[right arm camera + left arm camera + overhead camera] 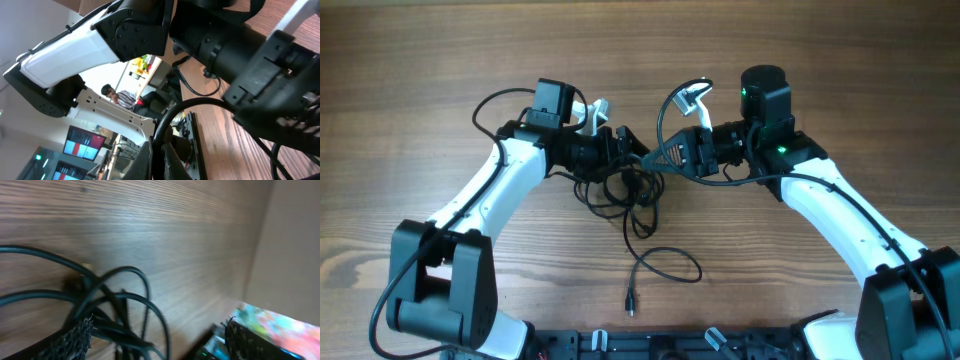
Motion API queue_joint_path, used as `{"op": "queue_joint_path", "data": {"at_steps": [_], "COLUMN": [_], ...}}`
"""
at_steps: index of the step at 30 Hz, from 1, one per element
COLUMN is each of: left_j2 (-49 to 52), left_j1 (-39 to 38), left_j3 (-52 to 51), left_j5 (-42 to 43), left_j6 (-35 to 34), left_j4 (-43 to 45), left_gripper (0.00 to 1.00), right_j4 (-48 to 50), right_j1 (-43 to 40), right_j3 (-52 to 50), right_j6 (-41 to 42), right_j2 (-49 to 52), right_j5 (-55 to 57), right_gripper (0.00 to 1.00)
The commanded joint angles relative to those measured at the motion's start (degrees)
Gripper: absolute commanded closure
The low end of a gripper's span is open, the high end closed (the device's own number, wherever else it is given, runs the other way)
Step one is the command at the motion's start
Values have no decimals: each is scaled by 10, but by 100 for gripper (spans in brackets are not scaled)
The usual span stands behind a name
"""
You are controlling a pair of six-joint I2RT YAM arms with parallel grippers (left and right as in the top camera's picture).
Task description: Untangle cables
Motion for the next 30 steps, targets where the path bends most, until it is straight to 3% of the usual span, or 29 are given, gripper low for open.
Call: {"op": "queue_joint_path", "data": {"at_steps": [1,4,6,10,11,12,15,19,22,23,24,25,27,30], "left_j2": [6,6,6,6,6,6,6,6,6,6,6,6,5,-1], "left_j1": [-2,-10,-21,-40,-40,-40,-40,-40,-40,-40,-40,-40,-40,-28], "left_j3": [-5,-14,-25,-31,-32,-32,-32,-32,-32,-32,-32,-32,-31,-29], "left_j5": [-63,-85,-103,-155,-162,-166,-191,-209,-213,-213,-213,-213,-213,-191], "left_j6": [-1,-1,-1,-1,-1,-1,-1,-1,-1,-1,-1,-1,0,3], "left_j4": [2,2,2,6,6,6,6,6,6,6,6,7,9,12], "left_gripper": [13,14,15,32,45,53,63,79,82,80,52,30,5,0], "right_j4": [1,19,83,338,423,514,695,733,733,733,732,731,725,725], "right_j1": [0,-1,-5,-21,-28,-40,-88,-170,-203,-208,-207,-207,-206,-205], "right_j3": [8,8,8,8,8,8,8,8,8,8,4,1,-12,-48], "right_j6": [-12,11,72,281,346,419,587,648,652,652,652,652,650,645], "right_j2": [3,3,3,3,3,3,3,3,3,3,3,3,3,3], "right_j5": [-21,-21,-21,-36,-42,-45,-44,-61,-94,-111,-114,-114,-114,-114], "right_gripper": [96,96,96,96,96,96,96,96,96,96,96,96,96,96]}}
